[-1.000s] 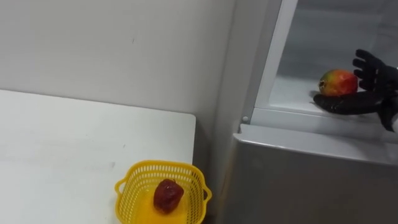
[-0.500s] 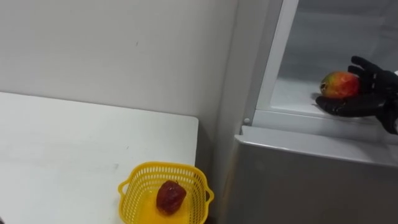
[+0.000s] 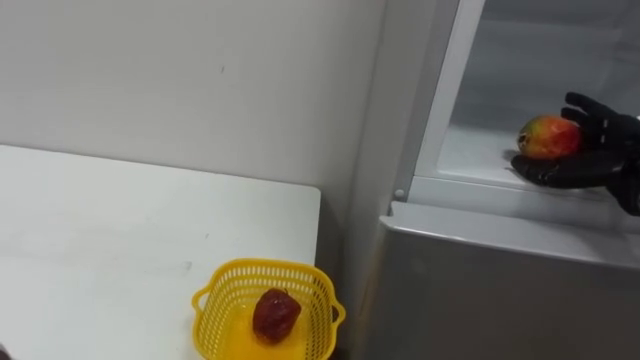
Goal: Retrieve from the upper fridge
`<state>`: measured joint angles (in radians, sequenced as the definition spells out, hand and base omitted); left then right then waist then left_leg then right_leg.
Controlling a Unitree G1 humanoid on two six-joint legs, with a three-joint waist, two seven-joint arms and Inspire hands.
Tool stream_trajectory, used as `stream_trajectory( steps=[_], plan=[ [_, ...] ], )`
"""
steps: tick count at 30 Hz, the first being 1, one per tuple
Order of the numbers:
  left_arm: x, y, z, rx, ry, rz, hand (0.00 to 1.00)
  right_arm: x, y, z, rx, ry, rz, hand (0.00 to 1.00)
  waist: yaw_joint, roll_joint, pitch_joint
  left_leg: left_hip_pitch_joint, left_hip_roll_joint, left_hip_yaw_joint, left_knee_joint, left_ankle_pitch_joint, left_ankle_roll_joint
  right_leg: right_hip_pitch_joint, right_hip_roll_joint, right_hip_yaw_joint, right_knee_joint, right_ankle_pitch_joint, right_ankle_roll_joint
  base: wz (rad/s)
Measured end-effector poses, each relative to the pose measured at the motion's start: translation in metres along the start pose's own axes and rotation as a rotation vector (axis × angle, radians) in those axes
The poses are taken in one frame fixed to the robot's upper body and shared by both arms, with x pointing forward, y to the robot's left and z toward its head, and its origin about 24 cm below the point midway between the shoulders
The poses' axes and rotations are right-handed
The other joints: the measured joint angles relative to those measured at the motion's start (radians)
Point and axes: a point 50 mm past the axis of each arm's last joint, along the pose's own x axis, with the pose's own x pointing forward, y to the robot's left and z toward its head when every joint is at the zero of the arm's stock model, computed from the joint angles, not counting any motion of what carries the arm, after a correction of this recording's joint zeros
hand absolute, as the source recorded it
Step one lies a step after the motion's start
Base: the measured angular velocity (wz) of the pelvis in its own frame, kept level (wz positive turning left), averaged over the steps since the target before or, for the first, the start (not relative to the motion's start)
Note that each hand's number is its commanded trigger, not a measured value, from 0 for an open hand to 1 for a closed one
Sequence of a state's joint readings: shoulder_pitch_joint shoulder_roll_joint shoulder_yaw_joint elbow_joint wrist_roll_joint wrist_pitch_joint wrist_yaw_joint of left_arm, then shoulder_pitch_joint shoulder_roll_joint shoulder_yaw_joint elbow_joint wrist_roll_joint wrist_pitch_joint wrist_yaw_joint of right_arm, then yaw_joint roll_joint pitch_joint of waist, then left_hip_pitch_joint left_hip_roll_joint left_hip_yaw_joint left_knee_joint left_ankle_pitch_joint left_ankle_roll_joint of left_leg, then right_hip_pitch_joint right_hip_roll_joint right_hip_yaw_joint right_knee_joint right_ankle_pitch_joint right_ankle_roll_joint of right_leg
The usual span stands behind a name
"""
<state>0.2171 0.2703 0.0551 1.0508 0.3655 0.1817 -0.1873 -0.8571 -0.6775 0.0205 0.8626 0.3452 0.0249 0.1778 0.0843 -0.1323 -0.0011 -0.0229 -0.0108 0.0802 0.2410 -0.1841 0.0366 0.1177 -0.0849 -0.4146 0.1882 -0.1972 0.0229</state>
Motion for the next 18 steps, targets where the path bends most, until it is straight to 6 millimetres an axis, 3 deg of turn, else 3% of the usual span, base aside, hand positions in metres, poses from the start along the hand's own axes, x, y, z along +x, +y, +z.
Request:
stream_trajectory(
  steps=[18],
  plan=[
    [-0.0001, 0.0021, 0.0014, 0.003, -0.003, 0.014, 0.0, 0.0016, -0.0073, 0.004, -0.004, 0.003, -0.061, 1.0, 0.004, -0.006, 0.0036, -0.001, 0.0, 0.0, -0.005, 0.0, 0.0, -0.002, 0.001, 0.0, -0.002, 0.0, 0.0, 0.0]
  ],
)
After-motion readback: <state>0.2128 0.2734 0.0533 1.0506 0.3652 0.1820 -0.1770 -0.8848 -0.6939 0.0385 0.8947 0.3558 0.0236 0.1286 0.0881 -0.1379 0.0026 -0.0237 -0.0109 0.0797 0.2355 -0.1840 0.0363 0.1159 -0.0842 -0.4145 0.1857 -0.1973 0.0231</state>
